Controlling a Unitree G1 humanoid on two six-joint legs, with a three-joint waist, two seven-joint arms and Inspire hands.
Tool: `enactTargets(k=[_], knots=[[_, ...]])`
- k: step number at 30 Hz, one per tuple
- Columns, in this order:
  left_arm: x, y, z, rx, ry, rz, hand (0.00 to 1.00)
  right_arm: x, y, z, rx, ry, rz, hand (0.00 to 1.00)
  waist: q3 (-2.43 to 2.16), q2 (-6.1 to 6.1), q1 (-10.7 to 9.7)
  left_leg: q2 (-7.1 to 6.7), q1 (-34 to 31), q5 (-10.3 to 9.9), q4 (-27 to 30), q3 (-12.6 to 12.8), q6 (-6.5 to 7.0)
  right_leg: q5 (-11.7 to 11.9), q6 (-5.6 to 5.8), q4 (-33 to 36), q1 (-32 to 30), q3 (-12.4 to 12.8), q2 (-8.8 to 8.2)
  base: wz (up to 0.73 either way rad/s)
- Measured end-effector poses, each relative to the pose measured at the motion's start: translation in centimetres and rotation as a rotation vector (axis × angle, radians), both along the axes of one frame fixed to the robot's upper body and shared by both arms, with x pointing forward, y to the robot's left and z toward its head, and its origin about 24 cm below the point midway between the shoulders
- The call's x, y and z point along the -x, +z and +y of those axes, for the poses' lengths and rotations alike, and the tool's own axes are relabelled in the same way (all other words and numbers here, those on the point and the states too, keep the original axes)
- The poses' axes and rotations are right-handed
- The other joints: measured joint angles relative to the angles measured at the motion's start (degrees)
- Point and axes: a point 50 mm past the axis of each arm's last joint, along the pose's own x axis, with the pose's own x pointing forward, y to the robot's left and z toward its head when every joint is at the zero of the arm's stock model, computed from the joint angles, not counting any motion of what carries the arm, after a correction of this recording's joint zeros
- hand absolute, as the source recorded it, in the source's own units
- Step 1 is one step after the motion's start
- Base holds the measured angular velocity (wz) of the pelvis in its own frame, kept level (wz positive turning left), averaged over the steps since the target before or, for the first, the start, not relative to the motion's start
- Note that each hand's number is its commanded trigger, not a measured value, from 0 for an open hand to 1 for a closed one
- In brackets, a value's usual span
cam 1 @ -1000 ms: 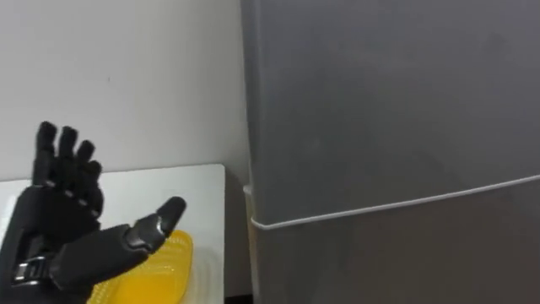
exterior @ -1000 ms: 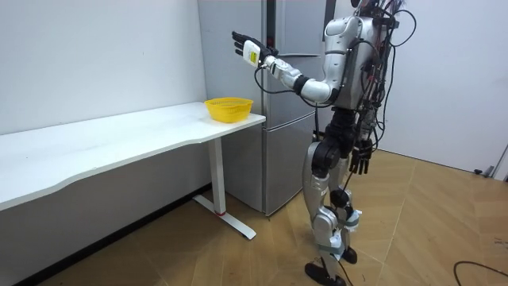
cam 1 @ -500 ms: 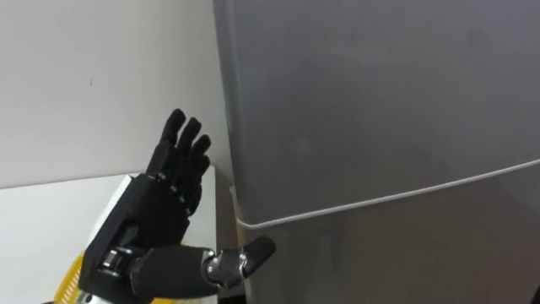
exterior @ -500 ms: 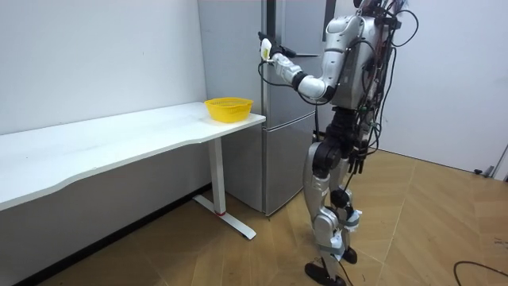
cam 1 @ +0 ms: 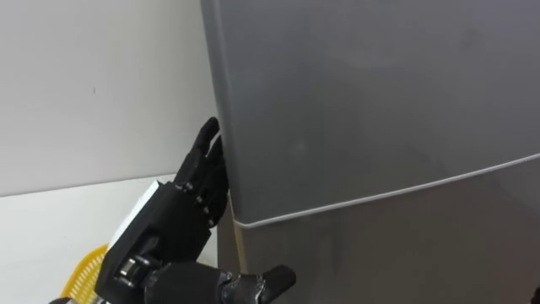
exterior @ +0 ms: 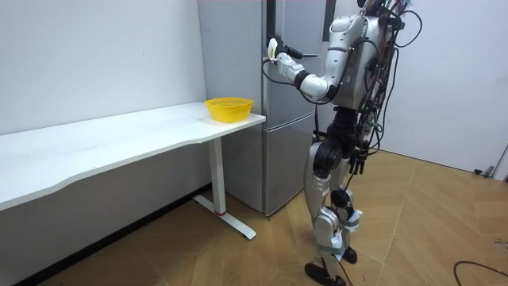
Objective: Retrieve from the upper fridge
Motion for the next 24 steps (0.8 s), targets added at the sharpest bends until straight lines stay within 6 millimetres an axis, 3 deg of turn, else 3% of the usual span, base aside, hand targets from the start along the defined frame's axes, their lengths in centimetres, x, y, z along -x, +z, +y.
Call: enactTargets(k=[5, 6, 8, 10, 11, 12, 17, 18, 19, 20, 24], knots=[[0.06, -0.05, -0.24, -0.008, -0.027, -0.002, 0.0, -0.04, 0.01, -0.07, 0.007, 0.002, -0.002, 0.0, 0.0, -0.03, 0.0, 0.01, -0.2, 0.0, 0.0, 0.4, 0.0, 0.0, 0.0, 0.0, -0.3, 0.3, 0.0, -0.03], [0.08, -0.05, -0.26, -0.009, -0.032, -0.003, 0.04, -0.05, 0.02, -0.07, 0.007, 0.002, -0.002, 0.0, 0.0, -0.04, 0.0, 0.01, -0.2, 0.0, 0.0, 0.4, 0.0, 0.0, 0.0, 0.0, -0.3, 0.4, -0.01, -0.03], [0.09, -0.04, -0.29, -0.012, -0.038, -0.005, 0.46, -0.09, 0.02, -0.07, 0.006, 0.003, -0.002, 0.0, -0.08, 0.06, 0.0, 0.0, -0.2, 0.0, 0.0, 0.5, 0.0, 0.0, 0.0, -0.1, -0.4, 0.5, -0.01, 0.0], [0.11, -0.04, -0.31, -0.013, -0.042, -0.006, 0.63, -0.15, 0.03, -0.1, 0.007, 0.01, -0.002, 0.0, -0.12, 0.12, 0.0, -0.01, -0.3, 0.0, 0.0, 0.5, 0.0, 0.0, 0.0, -0.1, -0.3, 0.5, -0.01, 0.0], [0.11, -0.04, -0.31, -0.013, -0.043, -0.006, 0.78, -0.22, 0.04, -0.12, 0.008, 0.017, -0.002, 0.0, -0.22, 0.24, 0.0, -0.01, -0.3, 0.0, 0.0, 0.5, 0.0, 0.0, 0.0, -0.1, -0.3, 0.5, -0.02, 0.0], [0.1, -0.03, -0.28, -0.013, -0.041, -0.006, 1.0, -0.28, 0.05, -0.15, 0.009, 0.022, -0.002, 0.0, -0.27, 0.31, 0.1, 0.0, -0.4, 0.0, 0.0, 0.5, 0.0, 0.0, 0.0, -0.1, -0.3, 0.5, -0.02, 0.0], [0.06, 0.15, 0.33, -0.012, -0.01, -0.013, 0.99, -0.36, 0.14, -0.46, 0.02, 0.042, 0.002, 0.0, -0.32, 0.38, 0.2, 0.01, -0.6, 0.0, 0.0, 0.4, 0.0, 0.0, 0.01, 0.0, -0.3, 0.1, -0.04, 0.04], [0.08, 0.17, 0.32, -0.013, -0.014, -0.015, 0.69, -0.35, 0.15, -0.49, 0.022, 0.043, 0.005, 0.0, -0.32, 0.39, 0.2, -0.01, -0.6, 0.0, 0.0, 0.4, 0.0, 0.0, 0.02, -0.1, -0.3, 0.0, -0.04, 0.04], [0.11, 0.2, 0.28, -0.014, -0.018, -0.018, 0.46, -0.31, 0.14, -0.49, 0.022, 0.045, 0.008, 0.0, -0.32, 0.39, 0.3, -0.01, -0.6, 0.0, 0.0, 0.4, 0.0, 0.0, 0.03, -0.1, -0.3, -0.1, -0.04, 0.05], [0.22, 0.27, 0.03, -0.01, -0.03, -0.023, 0.0, -0.29, 0.13, -0.46, 0.021, 0.051, 0.011, 0.0, -0.31, 0.37, 0.5, -0.03, -0.7, 0.0, 0.0, 0.4, 0.0, 0.1, 0.05, -0.1, -0.2, -0.2, -0.07, 0.07], [0.18, 0.22, -0.12, -0.001, -0.021, -0.015, 0.0, -0.41, 0.11, -0.35, 0.02, 0.078, 0.014, 0.0, -0.27, 0.67, 0.7, -0.02, -0.7, 0.0, 0.0, 0.4, 0.0, 0.1, 0.08, -0.1, -0.2, -0.5, -0.11, 0.02]])
